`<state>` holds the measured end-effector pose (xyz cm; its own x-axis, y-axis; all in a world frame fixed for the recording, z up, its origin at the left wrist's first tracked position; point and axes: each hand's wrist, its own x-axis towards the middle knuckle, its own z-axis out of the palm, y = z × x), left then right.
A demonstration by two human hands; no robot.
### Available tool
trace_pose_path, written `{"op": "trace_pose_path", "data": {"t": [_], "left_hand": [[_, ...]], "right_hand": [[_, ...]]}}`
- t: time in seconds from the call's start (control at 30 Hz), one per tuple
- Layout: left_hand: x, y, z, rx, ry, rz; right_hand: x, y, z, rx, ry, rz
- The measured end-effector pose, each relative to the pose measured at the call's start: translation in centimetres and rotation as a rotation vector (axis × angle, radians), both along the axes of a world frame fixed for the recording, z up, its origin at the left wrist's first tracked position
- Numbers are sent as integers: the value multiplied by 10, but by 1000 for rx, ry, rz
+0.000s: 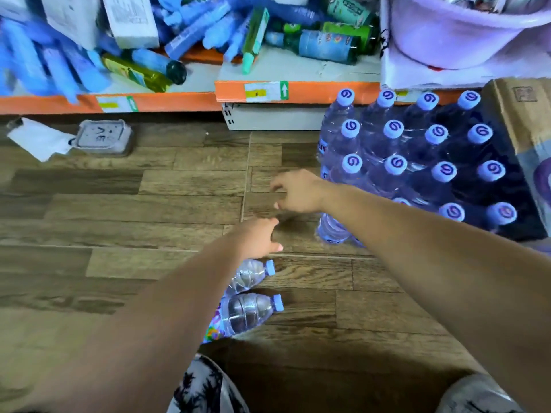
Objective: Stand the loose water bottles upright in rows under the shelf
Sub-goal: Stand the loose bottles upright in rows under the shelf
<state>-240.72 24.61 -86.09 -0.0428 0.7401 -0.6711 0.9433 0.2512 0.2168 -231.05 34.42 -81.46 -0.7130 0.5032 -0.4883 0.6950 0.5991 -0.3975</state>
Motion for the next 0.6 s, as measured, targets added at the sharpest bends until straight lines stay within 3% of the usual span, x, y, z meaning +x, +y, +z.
{"op": "trace_pose_path", "data": {"t": [0.3,0.5,0.6], "left_hand": [[10,-29,-60,-134,7,-84],[4,-23,-71,-101,111,-196],[-2,-14,-69,-85,150,-220]], "right_hand": [[14,-67,-101,-269,-351,30],[17,-88,-129,-522,-262,-146],[13,-94,-134,-657,-318,-244]]}}
